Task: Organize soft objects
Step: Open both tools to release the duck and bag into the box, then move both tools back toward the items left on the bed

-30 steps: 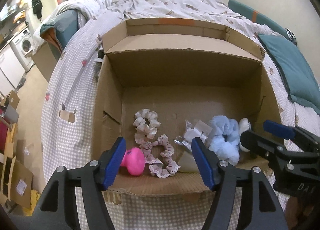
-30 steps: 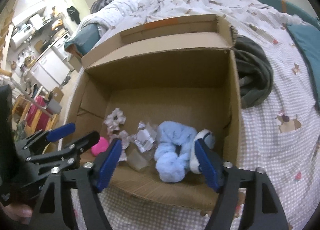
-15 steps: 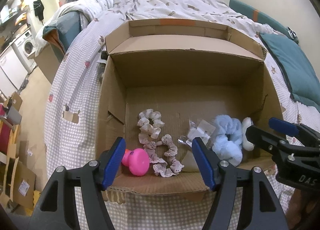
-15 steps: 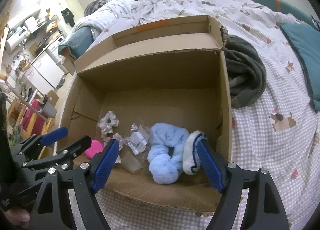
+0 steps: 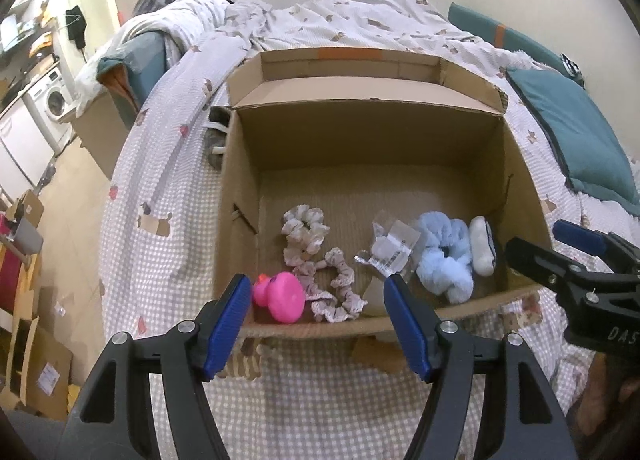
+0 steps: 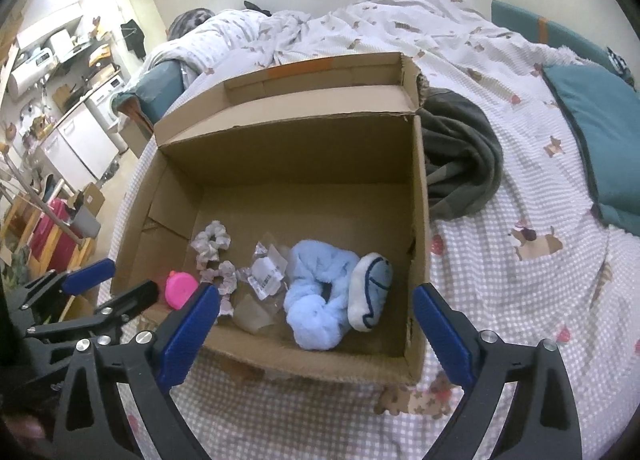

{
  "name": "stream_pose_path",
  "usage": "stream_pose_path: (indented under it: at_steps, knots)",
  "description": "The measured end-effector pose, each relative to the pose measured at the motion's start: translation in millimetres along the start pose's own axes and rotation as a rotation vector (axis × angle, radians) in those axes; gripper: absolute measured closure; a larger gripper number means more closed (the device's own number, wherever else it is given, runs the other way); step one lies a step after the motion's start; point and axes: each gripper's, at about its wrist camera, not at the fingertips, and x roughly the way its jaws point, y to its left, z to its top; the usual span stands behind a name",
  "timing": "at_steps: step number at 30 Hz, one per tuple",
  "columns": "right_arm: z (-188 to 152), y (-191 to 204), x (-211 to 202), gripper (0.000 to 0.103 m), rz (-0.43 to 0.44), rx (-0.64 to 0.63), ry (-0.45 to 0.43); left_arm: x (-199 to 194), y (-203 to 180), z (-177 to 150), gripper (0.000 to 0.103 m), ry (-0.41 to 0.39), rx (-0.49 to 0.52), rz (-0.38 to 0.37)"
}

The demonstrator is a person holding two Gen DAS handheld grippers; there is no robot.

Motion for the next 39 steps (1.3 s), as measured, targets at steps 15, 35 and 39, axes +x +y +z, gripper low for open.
stream_pose_path:
  at_steps: [15, 35, 39]
  knots:
    - [-51, -5, -37, 0.000, 0.030, 0.121, 0.023, -12, 29, -36, 0.037, 0.066, -0.103, 0.021]
    - [-75, -20, 2, 0.000, -0.008, 0.197, 0.209, 60, -45, -69, 0.037, 0.280, 0.056, -0.171]
    - [-73, -22, 7, 0.000, 0.008, 0.211, 0.223, 77, -54, -69, 0.037, 0.291, 0.043, -0.168]
